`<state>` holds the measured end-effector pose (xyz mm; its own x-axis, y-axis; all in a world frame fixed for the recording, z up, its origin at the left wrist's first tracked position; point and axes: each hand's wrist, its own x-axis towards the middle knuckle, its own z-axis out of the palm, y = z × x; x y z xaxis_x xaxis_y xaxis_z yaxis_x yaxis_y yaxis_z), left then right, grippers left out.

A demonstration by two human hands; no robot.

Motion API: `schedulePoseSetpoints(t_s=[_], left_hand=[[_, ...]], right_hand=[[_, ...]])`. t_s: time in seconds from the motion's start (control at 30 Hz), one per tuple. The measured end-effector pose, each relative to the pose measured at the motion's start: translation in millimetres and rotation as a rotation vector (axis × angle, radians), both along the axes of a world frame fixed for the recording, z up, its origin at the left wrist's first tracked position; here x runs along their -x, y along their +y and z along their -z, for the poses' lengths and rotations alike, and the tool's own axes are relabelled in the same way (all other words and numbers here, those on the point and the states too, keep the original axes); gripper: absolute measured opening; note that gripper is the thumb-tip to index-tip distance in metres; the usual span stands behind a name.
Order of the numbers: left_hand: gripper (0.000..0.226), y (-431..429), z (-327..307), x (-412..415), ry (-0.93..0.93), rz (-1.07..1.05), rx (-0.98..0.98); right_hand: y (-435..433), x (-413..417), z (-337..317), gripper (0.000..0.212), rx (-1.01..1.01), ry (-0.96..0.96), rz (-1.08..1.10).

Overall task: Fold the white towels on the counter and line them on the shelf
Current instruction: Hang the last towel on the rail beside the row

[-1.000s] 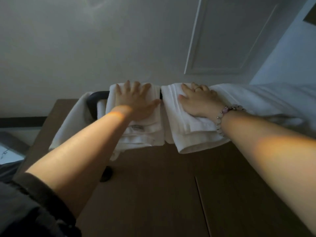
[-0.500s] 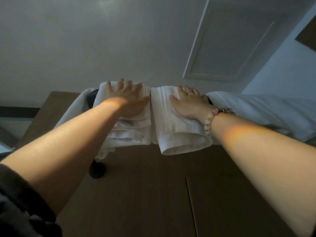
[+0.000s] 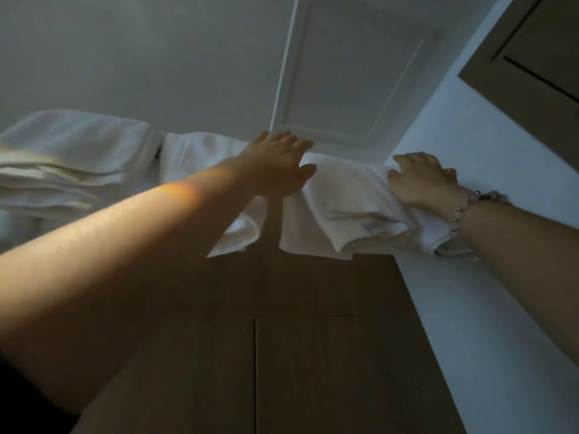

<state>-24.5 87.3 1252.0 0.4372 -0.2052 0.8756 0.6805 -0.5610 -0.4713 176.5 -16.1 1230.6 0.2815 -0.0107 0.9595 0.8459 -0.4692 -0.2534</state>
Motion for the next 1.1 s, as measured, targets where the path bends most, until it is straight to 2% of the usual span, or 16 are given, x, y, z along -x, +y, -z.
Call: schedulePoseSetpoints(t_s=[0.17,0.3,0.4,0.53,0.83,0.97,1.1], left_hand=[[0.056,-6,-12,-84,-0.017,0.014,0.100],[0.061,-1,-22,-117,-0.058,0.015,0.096],[0.066,10,-17,-115,-0.114,-0.052,0.014],[0.069,19,-11,-103,-0.098,-0.174,-0.112],[0.070,22,-8,-73,-0.116,-0.209,-0.012],[0.065,6,-13,-81,-0.147,-0.154,0.051],[0.067,-12,-19,-102,-0.166,-0.092,-0.035]], right_hand=[[3,-46,-14,0.048,0.063,-0.100,-0.069],[-9,-70,-27,0.050,0.083,-0.176,-0.063],[-9,-84,-31,0.052,0.103,-0.174,-0.086],[6,-93,-32,0.054,0.095,-0.146,-0.190],[36,-67,-22,0.055,0.029,-0.238,-0.240],[38,-55,-22,0.055,0.031,-0.251,-0.232],[17,-69,-25,0.055,-0.032,-0.240,-0.258]])
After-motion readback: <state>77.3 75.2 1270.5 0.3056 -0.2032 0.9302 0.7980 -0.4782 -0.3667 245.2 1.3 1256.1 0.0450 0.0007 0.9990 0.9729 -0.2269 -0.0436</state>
